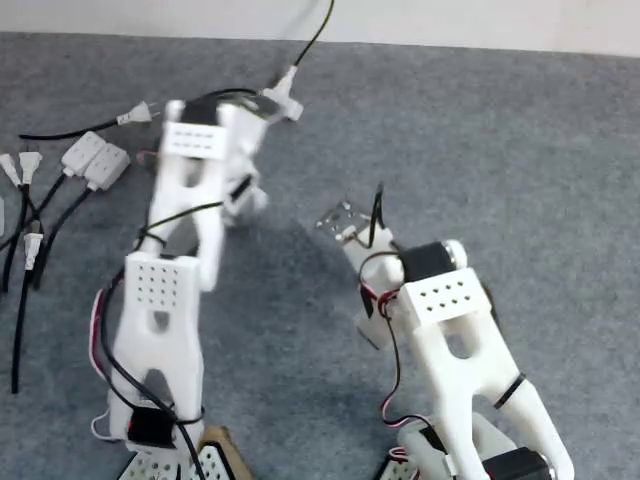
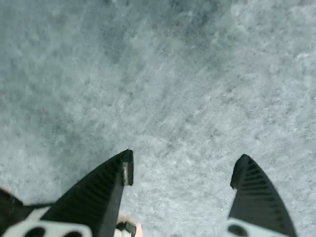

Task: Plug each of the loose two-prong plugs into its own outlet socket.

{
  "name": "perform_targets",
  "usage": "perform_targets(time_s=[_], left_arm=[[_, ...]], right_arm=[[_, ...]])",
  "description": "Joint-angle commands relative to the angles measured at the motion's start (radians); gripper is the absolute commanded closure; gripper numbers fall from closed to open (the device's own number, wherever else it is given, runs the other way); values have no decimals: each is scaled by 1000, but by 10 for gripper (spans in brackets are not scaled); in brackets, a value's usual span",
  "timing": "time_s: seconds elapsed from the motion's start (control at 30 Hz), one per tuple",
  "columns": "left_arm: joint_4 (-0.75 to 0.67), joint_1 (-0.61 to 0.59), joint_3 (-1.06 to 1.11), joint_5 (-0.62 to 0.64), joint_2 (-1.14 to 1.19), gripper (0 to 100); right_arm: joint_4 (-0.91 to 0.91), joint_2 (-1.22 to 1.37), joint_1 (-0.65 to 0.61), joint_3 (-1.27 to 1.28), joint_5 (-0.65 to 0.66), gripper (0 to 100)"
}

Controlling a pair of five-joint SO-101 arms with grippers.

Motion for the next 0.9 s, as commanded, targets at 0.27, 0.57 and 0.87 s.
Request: perform_targets(time_s=[0.27, 0.57, 0.87], left_arm=[[-25, 217, 611, 3, -521, 995], [-167, 372, 934, 2, -651, 995], [-239, 341, 1093, -40, -661, 966]], right_arm=[[-73, -22, 438, -25, 98, 685], [-91, -31, 437, 22, 104, 685], [-85, -31, 360, 50, 101, 685]])
